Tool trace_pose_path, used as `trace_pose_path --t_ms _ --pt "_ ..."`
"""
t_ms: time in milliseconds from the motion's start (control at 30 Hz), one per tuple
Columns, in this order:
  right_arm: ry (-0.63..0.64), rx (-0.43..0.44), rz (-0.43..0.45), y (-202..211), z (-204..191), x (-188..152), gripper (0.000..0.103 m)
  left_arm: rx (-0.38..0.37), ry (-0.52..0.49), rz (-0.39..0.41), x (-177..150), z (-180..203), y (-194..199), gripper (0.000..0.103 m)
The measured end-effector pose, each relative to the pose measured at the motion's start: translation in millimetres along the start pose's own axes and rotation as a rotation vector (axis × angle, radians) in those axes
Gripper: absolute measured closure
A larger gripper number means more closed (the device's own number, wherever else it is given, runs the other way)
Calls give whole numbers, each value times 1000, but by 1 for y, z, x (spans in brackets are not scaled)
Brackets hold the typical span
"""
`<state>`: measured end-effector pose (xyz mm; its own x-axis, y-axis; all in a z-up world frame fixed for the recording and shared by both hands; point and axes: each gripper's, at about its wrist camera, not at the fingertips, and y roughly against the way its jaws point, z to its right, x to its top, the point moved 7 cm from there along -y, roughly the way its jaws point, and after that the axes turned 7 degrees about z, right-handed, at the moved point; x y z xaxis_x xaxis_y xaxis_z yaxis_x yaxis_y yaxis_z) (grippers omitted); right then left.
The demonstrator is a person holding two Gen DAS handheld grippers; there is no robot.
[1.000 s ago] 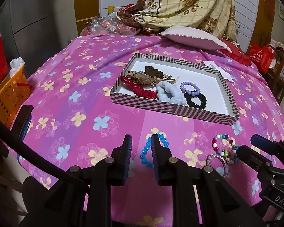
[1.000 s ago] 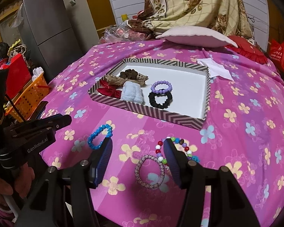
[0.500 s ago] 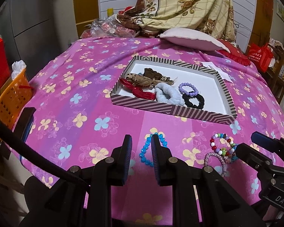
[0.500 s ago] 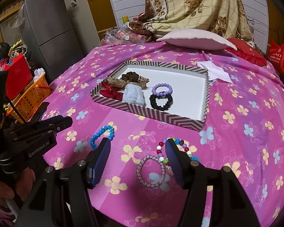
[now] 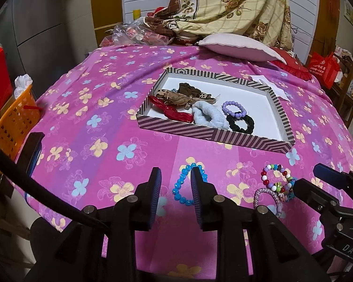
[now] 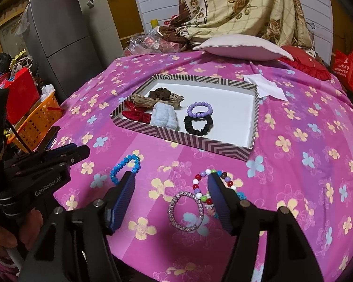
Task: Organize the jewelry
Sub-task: 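Withdraw both tools from the tray over the remaining bracelets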
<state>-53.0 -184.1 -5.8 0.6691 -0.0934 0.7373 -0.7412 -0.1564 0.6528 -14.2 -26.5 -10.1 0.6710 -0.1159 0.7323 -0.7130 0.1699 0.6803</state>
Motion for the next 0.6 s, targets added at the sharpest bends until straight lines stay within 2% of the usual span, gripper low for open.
trace_pose_path --t_ms 600 --pt "1 -9 -7 -2 2 -1 35 9 2 -13 -3 -3 -4 56"
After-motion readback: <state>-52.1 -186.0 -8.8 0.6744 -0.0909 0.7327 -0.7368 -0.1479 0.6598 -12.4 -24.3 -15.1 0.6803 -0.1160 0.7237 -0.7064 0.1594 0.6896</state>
